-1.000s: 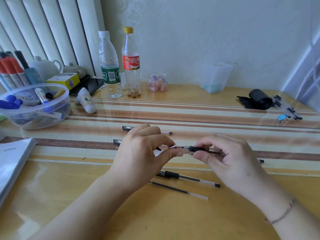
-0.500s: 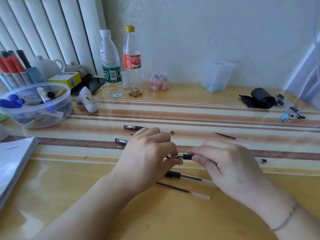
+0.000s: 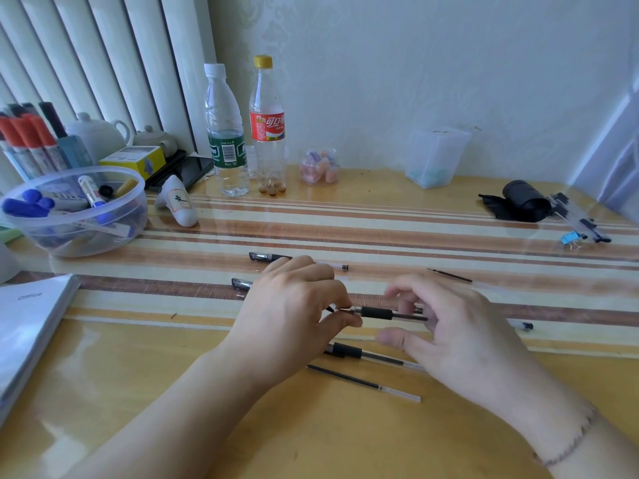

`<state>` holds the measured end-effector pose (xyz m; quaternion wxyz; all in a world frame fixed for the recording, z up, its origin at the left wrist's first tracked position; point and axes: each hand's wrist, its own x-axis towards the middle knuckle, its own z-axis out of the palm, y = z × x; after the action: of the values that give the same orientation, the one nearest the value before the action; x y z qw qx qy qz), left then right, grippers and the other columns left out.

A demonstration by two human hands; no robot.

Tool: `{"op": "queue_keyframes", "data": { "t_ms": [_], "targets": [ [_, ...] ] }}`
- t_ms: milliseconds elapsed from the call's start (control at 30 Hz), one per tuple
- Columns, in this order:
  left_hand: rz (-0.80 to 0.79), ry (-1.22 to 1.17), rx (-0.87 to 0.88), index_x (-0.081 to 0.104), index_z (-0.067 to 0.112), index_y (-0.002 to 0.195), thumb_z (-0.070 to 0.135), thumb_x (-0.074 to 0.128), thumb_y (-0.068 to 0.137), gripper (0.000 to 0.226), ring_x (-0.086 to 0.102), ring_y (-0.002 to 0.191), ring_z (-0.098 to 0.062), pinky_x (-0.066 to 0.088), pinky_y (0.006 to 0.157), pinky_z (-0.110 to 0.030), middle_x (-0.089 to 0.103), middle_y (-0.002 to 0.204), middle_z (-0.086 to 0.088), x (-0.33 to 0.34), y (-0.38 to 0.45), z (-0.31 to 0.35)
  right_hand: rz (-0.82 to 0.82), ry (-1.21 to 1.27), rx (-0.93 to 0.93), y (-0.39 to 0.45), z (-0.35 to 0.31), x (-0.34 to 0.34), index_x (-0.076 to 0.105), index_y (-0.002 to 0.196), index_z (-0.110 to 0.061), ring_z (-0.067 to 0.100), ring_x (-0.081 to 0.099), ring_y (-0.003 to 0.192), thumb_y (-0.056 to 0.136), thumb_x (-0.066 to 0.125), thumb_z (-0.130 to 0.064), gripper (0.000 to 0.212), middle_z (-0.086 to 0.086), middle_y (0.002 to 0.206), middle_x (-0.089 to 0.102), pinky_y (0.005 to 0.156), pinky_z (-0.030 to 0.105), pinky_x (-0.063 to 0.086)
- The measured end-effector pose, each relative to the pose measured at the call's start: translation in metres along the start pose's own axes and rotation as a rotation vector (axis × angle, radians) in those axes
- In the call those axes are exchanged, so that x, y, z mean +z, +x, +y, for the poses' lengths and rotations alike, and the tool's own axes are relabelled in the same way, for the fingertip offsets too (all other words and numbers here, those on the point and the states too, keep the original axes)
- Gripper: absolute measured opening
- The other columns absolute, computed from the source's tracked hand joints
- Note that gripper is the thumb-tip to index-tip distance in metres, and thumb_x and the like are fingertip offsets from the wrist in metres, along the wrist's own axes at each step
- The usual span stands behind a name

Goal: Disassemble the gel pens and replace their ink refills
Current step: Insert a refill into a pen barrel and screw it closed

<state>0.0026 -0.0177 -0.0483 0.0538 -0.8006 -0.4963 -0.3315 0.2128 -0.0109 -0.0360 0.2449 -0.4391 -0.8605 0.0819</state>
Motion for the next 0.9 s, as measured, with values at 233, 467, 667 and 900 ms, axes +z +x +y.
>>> {"op": "queue_keyframes", "data": {
  "t_ms": [233,467,667,900],
  "targets": [
    [-0.017,-0.029,0.038,0.070,0.021,0.065,0.046,0.059,0.081,0.032,0.043,0.060,-0.014,0.036,0.058,-0.025,0.053,0.057,0.009,0.001,0.001,-0.001,0.090,-0.090,0.037,0.001,0.003,0.002,0.068,0.079,-0.033,0.000,0.055,0.053,0.092,0.041,-0.047,0.033,-0.026,0.057,0.056,0.043,0.023,0.042],
    [0.036,0.038,0.149,0.065,0.015,0.064,0.032,0.059,0.088,0.029,0.043,0.059,-0.018,0.040,0.055,-0.035,0.051,0.057,0.005,0.001,0.003,0.000,0.052,-0.113,0.082,0.000,0.004,0.004,0.062,0.066,-0.031,-0.018,0.045,0.050,0.087,0.063,-0.010,0.029,-0.047,0.052,0.042,0.043,0.013,0.019],
    [-0.094,-0.136,-0.084,0.061,0.025,0.111,0.044,0.054,0.089,0.031,0.045,0.086,-0.009,0.039,0.076,-0.021,0.052,0.086,0.018,-0.002,0.002,0.003,0.073,-0.050,0.076,0.001,0.011,0.000,0.061,0.079,-0.039,-0.009,0.054,0.064,0.091,0.050,-0.041,0.017,-0.029,0.051,0.049,0.046,0.017,0.027],
    [-0.174,-0.270,-0.139,0.032,0.025,0.137,-0.002,0.041,0.094,0.052,0.050,0.086,-0.004,0.035,0.076,-0.007,0.059,0.095,0.007,-0.002,-0.001,-0.008,0.171,0.108,0.043,0.002,0.017,-0.001,0.057,0.089,-0.038,0.013,0.044,0.039,0.085,0.046,-0.054,0.020,-0.018,0.075,0.062,0.043,0.014,0.032]
  ]
}}
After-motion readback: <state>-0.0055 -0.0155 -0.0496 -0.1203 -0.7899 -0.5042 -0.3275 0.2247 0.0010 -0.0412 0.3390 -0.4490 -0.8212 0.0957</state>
